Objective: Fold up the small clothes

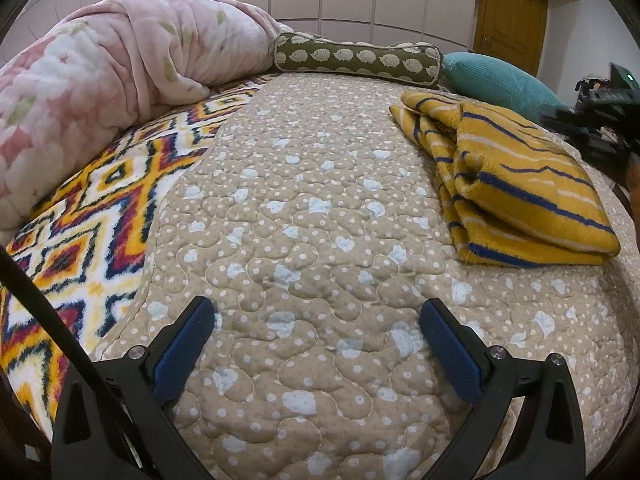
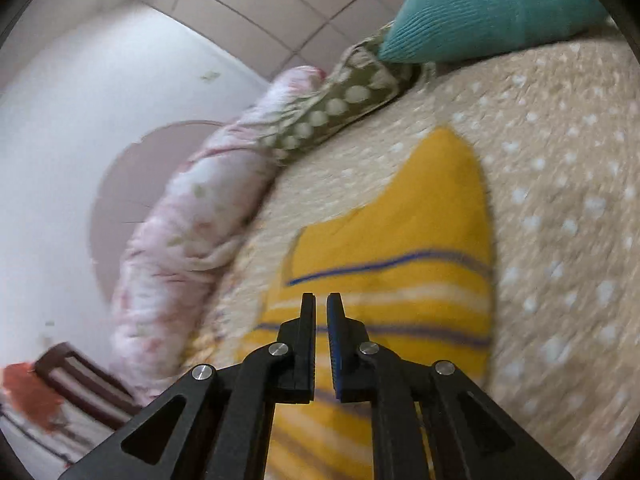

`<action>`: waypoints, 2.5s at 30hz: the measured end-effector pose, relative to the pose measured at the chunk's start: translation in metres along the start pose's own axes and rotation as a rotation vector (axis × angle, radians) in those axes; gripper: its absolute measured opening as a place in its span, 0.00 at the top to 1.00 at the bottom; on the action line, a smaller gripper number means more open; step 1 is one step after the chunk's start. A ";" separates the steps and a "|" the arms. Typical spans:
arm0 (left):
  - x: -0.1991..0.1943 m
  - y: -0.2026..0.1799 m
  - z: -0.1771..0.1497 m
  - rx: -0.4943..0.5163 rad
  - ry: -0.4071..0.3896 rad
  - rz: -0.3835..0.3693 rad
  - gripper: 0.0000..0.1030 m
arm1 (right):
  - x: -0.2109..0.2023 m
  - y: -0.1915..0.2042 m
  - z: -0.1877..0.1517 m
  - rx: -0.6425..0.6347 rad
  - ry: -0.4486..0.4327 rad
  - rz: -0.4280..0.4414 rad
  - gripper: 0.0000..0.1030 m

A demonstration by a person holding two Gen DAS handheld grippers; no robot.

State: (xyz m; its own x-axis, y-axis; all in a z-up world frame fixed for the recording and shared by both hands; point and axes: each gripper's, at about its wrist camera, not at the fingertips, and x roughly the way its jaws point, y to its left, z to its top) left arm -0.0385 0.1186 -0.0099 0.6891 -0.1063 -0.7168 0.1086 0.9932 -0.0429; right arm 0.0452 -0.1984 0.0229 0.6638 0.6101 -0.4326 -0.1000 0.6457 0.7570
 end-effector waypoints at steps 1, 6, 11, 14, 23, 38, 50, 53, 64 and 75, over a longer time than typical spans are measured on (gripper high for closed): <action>0.000 -0.001 0.000 0.004 -0.002 0.002 0.01 | 0.000 -0.002 -0.010 0.001 0.022 0.013 0.92; -0.003 -0.004 -0.002 0.027 0.002 0.022 0.00 | -0.013 -0.032 -0.070 0.076 0.113 0.094 0.95; -0.002 -0.003 0.000 0.030 0.025 0.015 0.00 | -0.053 -0.040 -0.114 0.070 0.129 0.058 0.95; -0.004 -0.005 0.003 0.022 0.030 0.028 0.00 | -0.081 -0.030 -0.131 0.018 0.106 -0.007 0.89; -0.107 -0.050 0.015 0.067 -0.242 0.138 0.00 | -0.161 -0.006 -0.164 -0.094 -0.062 -0.279 0.68; -0.188 -0.106 -0.007 0.048 -0.238 -0.007 0.00 | -0.188 0.073 -0.229 -0.275 -0.208 -0.705 0.39; -0.189 -0.109 -0.031 0.037 -0.187 -0.001 0.00 | -0.171 0.065 -0.244 -0.231 -0.129 -0.824 0.36; -0.187 -0.111 -0.030 0.046 -0.167 -0.009 0.00 | -0.167 0.066 -0.245 -0.246 -0.112 -0.827 0.36; -0.167 -0.121 -0.036 0.096 -0.068 -0.026 0.00 | -0.156 0.064 -0.248 -0.262 -0.060 -0.829 0.34; -0.156 -0.121 -0.038 0.096 -0.010 -0.025 0.00 | -0.147 0.061 -0.252 -0.273 -0.018 -0.835 0.32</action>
State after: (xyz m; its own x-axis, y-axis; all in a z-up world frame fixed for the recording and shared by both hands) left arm -0.1865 0.0173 0.0805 0.6923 -0.1322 -0.7094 0.1937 0.9810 0.0062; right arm -0.2447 -0.1331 0.0093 0.6106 -0.1164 -0.7833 0.2508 0.9666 0.0519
